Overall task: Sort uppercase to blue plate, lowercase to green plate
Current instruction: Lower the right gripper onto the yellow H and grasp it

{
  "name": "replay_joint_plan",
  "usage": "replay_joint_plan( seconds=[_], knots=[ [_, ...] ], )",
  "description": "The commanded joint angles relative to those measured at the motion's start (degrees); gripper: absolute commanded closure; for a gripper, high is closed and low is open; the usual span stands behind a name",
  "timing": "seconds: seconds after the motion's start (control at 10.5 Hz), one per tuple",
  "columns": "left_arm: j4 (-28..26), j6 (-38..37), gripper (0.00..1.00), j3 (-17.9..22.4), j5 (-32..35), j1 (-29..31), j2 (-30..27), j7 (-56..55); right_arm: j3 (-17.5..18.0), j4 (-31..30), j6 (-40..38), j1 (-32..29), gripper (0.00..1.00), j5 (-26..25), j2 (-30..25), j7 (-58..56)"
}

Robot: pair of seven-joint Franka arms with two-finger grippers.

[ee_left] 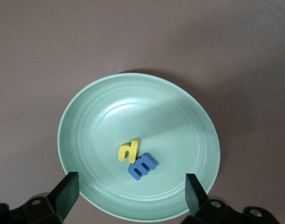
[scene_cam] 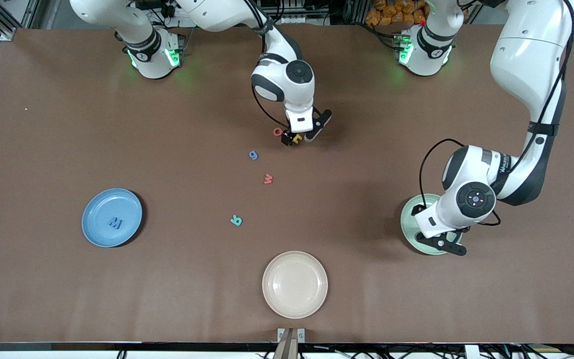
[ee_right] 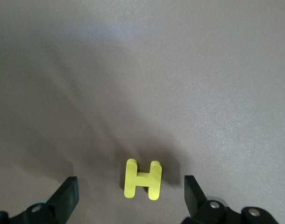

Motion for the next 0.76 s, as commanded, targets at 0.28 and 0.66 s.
replay_joint_plan(
  seconds=[0.28, 0.66],
  knots=[
    [-1.16, -6.61, 0.00, 0.70, -8.78, 0.09, -10.92, -1.16, -0.68, 0.35, 0.76, -0.43, 0.00, -0.48, 1.25, -0.23],
    [-1.08, -10.21, 0.00, 0.09, -11.58, -0.70, -15.94, -1.78, -0.68, 0.52, 0.77, -0.34, 1.00, -0.31, 1.26, 0.12]
  ],
)
